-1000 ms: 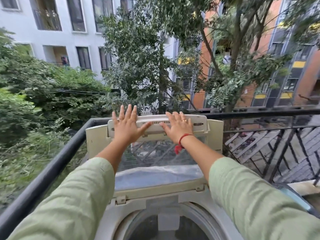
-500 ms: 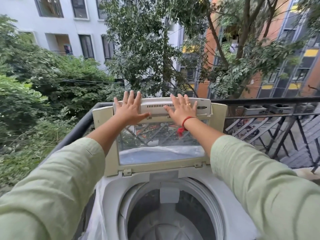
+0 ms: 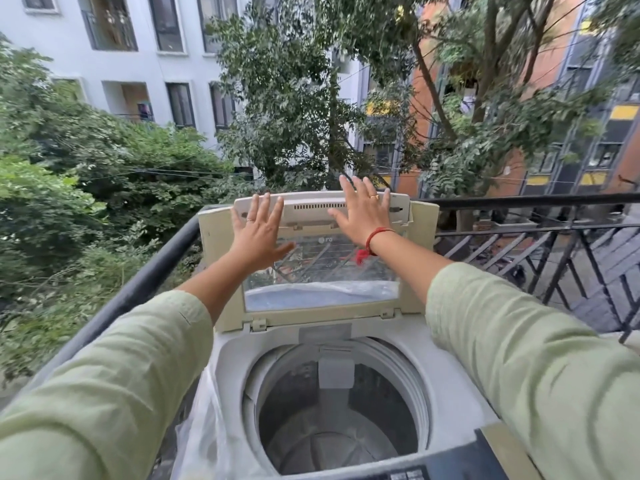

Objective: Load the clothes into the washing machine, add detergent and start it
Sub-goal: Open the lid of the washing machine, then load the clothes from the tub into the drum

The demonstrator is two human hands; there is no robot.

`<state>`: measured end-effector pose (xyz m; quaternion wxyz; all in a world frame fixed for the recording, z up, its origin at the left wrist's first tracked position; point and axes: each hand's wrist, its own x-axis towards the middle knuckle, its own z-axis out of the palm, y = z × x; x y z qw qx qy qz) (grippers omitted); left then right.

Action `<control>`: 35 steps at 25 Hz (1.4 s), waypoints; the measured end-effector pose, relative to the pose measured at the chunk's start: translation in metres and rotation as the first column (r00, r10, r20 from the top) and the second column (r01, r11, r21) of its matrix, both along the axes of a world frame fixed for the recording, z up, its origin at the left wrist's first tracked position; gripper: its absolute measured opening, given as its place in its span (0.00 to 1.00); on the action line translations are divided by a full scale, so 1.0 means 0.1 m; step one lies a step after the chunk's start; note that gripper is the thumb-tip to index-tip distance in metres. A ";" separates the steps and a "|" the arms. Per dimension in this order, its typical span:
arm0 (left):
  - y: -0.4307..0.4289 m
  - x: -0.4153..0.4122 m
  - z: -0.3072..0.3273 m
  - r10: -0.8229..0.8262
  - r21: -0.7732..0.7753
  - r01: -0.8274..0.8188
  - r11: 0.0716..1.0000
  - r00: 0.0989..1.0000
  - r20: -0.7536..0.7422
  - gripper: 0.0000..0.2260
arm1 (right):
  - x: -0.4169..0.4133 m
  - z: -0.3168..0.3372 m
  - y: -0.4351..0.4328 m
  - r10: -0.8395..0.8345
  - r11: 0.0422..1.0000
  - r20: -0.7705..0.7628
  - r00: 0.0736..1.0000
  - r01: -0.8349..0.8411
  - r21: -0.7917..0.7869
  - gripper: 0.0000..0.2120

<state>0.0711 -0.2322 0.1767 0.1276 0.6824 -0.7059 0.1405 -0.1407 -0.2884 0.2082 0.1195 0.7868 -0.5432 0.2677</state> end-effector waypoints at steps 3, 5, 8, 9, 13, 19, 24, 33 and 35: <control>0.18 -0.17 -0.05 -0.121 -0.225 0.090 0.970 0.985 -0.124 0.37 | -0.14 0.02 0.39 0.150 0.968 0.108 0.983 -0.124 -0.219 0.23; 0.34 -0.40 -0.16 -0.251 -0.414 0.125 0.902 0.931 -0.264 0.30 | -0.28 -0.05 0.70 0.254 0.916 0.190 0.948 -0.172 -0.363 0.17; 0.62 -0.86 -0.42 -0.401 -0.573 0.110 0.812 0.819 -0.411 0.24 | -0.56 -0.31 1.19 0.375 0.859 0.338 0.863 -0.186 -0.477 0.12; 0.70 -1.04 -0.53 -0.435 -0.589 0.104 0.802 0.776 -0.456 0.23 | -0.70 -0.45 1.34 0.387 0.855 0.384 0.838 -0.172 -0.489 0.11; 1.07 -1.79 -1.02 -0.521 -0.545 0.168 0.821 0.609 -0.598 0.23 | -1.36 -1.06 1.82 0.282 0.911 0.505 0.816 -0.062 -0.408 0.13; 1.49 -3.00 -1.61 -0.547 -0.260 0.533 0.805 0.497 -0.673 0.23 | -2.54 -1.66 2.39 -0.096 0.931 0.595 0.798 0.284 -0.231 0.17; 1.62 -3.83 -1.97 -0.594 -0.076 0.723 0.687 0.498 -0.632 0.27 | -3.62 -2.15 2.85 -0.370 0.865 0.575 0.730 0.497 -0.073 0.19; 1.30 -5.34 -3.22 -0.444 0.628 0.545 0.556 0.833 -0.330 0.35 | -5.30 -3.59 2.73 -0.604 0.796 0.423 0.675 0.498 0.342 0.19; 1.19 -5.59 -3.61 -0.410 0.740 0.443 0.506 0.879 -0.246 0.34 | -5.55 -3.96 2.63 -0.625 0.763 0.335 0.705 0.461 0.453 0.20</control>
